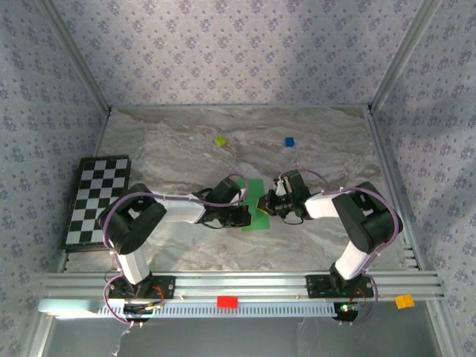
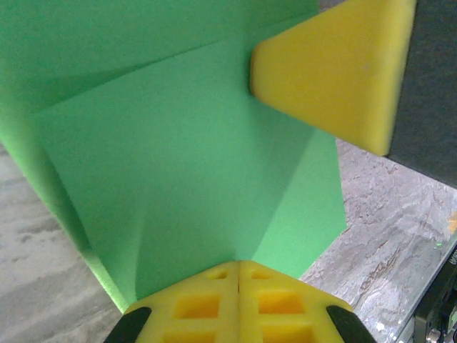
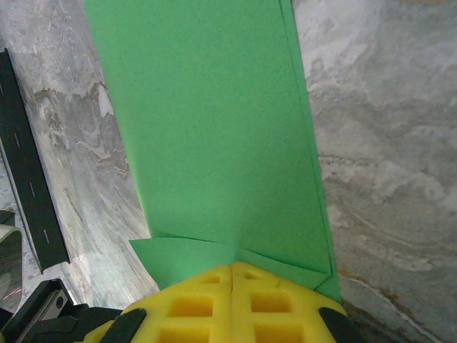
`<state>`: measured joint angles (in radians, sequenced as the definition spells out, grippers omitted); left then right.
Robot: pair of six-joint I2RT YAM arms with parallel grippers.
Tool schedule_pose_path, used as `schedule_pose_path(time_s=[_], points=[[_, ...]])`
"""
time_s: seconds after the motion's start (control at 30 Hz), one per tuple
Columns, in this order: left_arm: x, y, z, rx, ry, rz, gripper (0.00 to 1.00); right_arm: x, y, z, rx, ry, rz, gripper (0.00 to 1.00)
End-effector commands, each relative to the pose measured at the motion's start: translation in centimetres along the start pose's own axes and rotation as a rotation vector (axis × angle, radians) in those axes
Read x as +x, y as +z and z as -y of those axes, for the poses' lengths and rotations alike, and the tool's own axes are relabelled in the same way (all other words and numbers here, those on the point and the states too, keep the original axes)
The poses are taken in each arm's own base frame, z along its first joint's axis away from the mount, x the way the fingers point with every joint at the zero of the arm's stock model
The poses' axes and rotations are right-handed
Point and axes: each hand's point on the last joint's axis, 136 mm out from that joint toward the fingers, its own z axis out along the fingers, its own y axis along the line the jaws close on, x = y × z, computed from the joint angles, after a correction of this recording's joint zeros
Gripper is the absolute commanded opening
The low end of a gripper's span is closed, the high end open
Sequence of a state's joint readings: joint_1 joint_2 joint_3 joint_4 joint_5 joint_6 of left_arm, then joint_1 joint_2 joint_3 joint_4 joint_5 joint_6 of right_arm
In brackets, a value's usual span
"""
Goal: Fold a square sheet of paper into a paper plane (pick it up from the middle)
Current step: Fold the triangle a second time at the center of the table.
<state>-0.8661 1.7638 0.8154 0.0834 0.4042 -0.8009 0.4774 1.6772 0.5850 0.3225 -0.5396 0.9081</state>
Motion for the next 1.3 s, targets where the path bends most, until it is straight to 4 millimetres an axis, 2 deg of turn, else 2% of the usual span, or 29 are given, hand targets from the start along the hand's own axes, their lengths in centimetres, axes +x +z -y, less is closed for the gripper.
schedule_pose_path(time_s=[0.0, 0.07, 0.17, 0.27, 0.37, 0.53, 0.63, 0.8, 0.97, 1.13, 1.27], points=[[2.5, -0.1, -2.1, -0.075, -0.012, -0.075, 0.0, 1.1, -0.2, 3.4, 0.121, 0.057, -0.016, 0.0], [2.4, -0.1, -1.9, -0.068, -0.01, -0.067, 0.0, 0.8, -0.5, 2.9, 0.115, 0.046, -0.008, 0.0], [2.3, -0.1, -2.0, -0.067, -0.007, -0.058, 0.0, 0.2, -1.0, 0.9, 0.065, 0.002, 0.003, 0.01], [2.4, 0.3, -2.5, -0.082, -0.022, -0.059, 0.0, 0.3, -1.4, -1.4, 0.039, -0.074, -0.008, 0.03], [2.3, 0.3, -2.6, -0.081, -0.027, -0.046, 0.0, 0.7, -1.3, -2.5, 0.042, -0.118, -0.013, 0.04], [2.2, 0.2, -2.7, -0.087, -0.026, -0.043, 0.0, 2.5, 0.3, -1.9, 0.032, -0.1, -0.059, 0.04], [2.3, 0.1, -2.8, -0.094, -0.027, -0.041, 0.0, 3.0, 0.8, -0.1, 0.079, -0.065, -0.068, 0.03], [2.6, 0.2, -3.2, -0.104, -0.033, -0.048, 0.0, 1.1, 0.0, 1.9, 0.088, 0.0, -0.017, 0.03], [2.7, 0.4, -3.1, -0.092, -0.041, -0.057, 0.0, -2.0, -1.8, 2.9, 0.066, 0.066, 0.064, 0.04], [2.3, 0.2, -2.4, -0.07, -0.034, -0.04, 0.0, -3.1, -3.6, 1.5, 0.02, 0.055, 0.103, 0.05], [1.0, -0.9, -0.4, -0.026, 0.004, 0.002, 0.01, -2.1, -5.1, 0.5, 0.061, 0.008, 0.138, 0.08]])
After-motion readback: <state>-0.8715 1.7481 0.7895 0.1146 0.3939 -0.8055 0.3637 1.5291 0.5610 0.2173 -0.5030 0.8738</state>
